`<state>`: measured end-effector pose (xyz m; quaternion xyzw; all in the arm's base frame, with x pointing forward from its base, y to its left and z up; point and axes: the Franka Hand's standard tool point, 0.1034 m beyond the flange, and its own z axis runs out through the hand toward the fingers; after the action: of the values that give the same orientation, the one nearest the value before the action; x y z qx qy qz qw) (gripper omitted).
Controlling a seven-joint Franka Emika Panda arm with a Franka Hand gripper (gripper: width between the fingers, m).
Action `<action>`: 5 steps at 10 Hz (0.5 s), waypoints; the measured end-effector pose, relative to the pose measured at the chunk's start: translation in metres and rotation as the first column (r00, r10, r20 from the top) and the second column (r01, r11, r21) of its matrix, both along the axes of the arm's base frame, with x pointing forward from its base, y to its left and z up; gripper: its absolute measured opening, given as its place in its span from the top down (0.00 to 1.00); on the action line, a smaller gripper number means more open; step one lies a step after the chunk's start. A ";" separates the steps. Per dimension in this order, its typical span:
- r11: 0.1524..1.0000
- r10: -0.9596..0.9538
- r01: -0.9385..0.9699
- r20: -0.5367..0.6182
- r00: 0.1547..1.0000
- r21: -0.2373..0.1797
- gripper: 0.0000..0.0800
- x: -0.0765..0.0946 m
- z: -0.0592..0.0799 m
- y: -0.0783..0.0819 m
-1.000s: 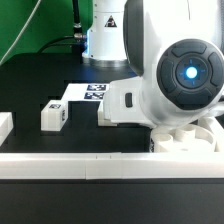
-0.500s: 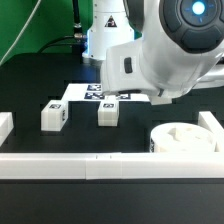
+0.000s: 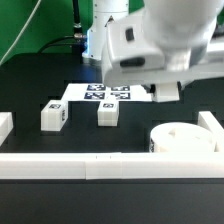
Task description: Assemble stool
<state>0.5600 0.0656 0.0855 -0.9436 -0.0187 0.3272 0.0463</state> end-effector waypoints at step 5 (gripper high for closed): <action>0.999 -0.033 0.038 0.401 0.916 -0.003 0.58 0.023 0.015 -0.001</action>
Offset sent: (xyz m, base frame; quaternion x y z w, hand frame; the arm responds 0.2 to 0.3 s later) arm 0.0000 0.0000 0.0000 0.0000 0.1938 0.0000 0.9810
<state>0.5833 0.0643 0.1003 -0.9910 -0.0090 0.1263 0.0425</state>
